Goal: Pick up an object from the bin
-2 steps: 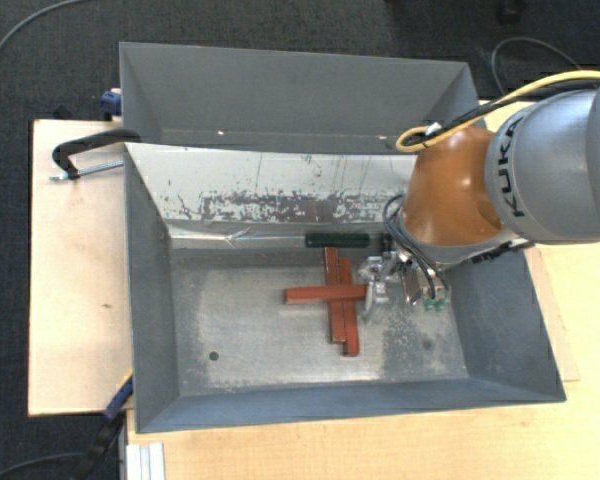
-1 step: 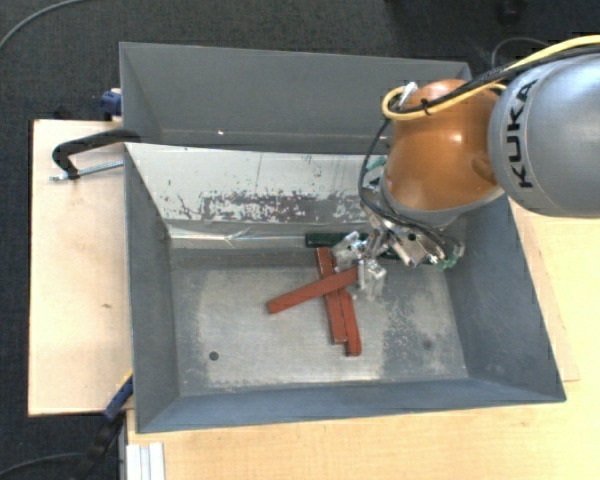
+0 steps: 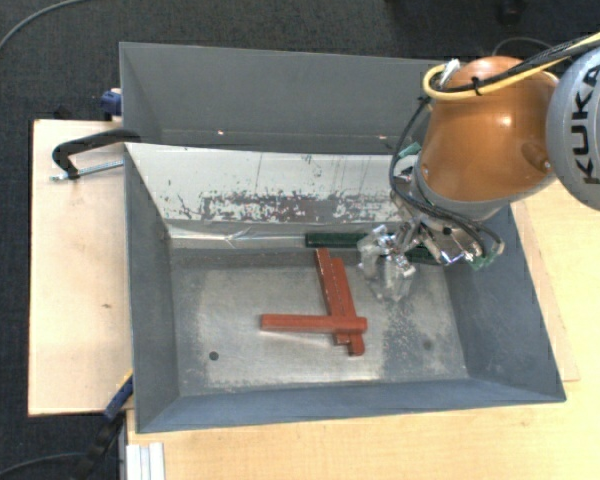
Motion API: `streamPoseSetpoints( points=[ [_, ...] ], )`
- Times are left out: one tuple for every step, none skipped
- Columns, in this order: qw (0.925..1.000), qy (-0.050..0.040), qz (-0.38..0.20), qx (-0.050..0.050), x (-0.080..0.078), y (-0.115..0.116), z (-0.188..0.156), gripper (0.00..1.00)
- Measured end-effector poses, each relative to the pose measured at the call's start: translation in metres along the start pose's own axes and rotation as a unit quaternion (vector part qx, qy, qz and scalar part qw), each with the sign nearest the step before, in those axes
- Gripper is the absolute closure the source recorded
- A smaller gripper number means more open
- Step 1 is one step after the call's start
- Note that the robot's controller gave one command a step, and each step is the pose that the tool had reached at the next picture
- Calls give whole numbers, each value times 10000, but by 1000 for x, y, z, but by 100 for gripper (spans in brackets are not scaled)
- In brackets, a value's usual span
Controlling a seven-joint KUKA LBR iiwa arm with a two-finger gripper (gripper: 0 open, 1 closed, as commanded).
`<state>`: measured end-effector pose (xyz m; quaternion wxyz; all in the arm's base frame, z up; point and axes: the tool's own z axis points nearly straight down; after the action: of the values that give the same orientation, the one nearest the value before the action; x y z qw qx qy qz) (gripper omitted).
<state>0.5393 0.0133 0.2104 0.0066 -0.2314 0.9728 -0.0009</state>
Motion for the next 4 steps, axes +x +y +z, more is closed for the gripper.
streamPoseSetpoints(
  points=[
    [10000,32,0,-20,1,0,5,0],
    [9998,89,174,-50,-25,41,143,0],
    [9998,56,184,-31,-26,38,140,100],
    [9998,55,183,-30,-26,38,140,0]
  ],
)
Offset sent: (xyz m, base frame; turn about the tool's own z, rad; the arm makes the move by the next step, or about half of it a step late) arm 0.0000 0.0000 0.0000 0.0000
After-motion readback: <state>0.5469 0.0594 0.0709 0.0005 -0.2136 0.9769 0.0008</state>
